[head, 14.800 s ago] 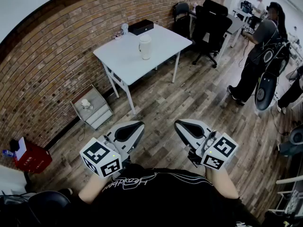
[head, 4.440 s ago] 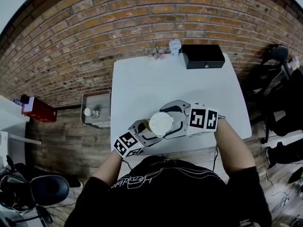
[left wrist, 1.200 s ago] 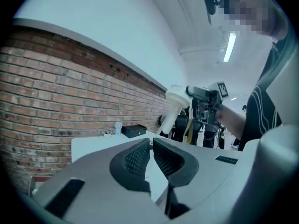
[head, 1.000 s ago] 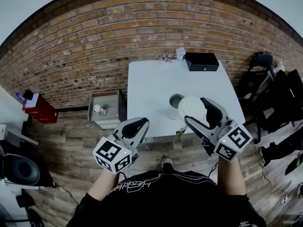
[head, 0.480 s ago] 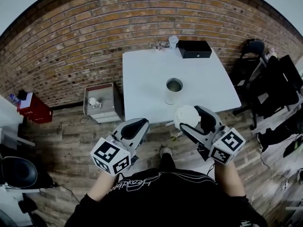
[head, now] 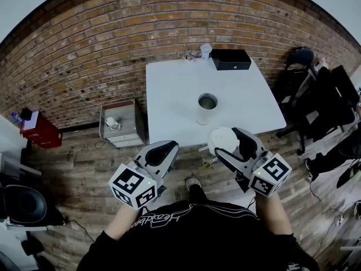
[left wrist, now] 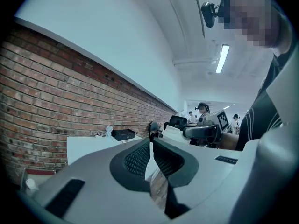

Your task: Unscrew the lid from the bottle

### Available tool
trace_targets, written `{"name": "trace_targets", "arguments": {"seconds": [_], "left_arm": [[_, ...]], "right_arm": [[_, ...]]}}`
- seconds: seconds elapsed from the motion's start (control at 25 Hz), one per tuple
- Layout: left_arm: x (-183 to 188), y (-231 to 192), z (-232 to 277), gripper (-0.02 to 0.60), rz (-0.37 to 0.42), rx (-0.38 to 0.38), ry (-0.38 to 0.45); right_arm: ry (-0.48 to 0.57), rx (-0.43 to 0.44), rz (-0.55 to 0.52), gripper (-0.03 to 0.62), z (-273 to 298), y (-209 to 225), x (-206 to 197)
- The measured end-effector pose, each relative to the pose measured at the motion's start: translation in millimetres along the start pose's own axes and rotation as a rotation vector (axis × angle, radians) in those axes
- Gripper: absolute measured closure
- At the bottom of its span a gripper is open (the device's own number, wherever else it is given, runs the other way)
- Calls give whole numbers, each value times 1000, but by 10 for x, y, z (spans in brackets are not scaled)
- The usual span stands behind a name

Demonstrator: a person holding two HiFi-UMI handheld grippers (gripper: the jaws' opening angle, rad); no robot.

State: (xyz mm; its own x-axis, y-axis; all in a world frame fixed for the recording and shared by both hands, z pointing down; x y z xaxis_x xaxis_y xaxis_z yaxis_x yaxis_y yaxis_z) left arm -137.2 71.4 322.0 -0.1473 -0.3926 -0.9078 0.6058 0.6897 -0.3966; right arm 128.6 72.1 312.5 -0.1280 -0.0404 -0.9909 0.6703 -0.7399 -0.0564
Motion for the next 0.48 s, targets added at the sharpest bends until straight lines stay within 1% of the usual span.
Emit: {"name": "trace_targets", "arguments": {"seconds": [0.48], "left_arm": [[98,-38,244,537,13,-3,1]], "right_arm": [[9,-19,7,253,-12,253,-27]]}}
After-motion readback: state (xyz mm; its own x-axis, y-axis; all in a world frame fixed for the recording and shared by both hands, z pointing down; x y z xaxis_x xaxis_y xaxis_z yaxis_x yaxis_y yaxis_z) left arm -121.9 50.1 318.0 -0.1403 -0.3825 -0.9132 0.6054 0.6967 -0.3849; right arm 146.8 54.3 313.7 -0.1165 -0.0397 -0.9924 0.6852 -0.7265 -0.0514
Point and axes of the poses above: the fingertips, and each gripper's own axes: z forward along the fingers, y to its right, x out of its top, the point moved 9 cm from there along -z, backward along the fingers, and after that the axes turned 12 degrees about -z, right-handed, at the moved point
